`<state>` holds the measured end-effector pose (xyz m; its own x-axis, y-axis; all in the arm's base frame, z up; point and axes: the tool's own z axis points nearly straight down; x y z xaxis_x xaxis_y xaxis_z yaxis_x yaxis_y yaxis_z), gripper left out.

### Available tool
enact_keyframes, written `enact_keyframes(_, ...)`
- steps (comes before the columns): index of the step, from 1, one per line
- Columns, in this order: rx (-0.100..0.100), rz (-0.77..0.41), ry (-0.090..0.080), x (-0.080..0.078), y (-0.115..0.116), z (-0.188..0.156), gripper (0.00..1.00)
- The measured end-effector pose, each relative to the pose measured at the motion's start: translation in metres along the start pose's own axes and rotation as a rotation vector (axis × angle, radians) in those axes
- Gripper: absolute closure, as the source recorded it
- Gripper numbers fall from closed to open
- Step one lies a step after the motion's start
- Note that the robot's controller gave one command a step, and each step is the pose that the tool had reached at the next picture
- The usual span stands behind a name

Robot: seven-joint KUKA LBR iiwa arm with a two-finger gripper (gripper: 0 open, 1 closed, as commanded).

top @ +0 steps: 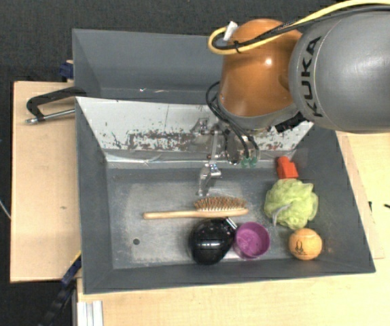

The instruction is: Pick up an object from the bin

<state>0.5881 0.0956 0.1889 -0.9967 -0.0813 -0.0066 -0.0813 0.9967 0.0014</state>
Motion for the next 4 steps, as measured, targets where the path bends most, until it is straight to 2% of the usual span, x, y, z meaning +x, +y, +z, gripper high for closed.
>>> enact_keyframes(1,-0.001,-0.272,0.004,0.005,-0.027,0.051,0.0)
enact_keyframes(2,-0.001,-0.399,0.006,0.005,-0.039,0.083,0.0)
enact_keyframes(3,-0.001,-0.334,0.008,0.005,-0.04,0.088,0.0)
enact_keyframes(4,0.0,-0.081,0.003,0.005,-0.043,0.072,0.0)
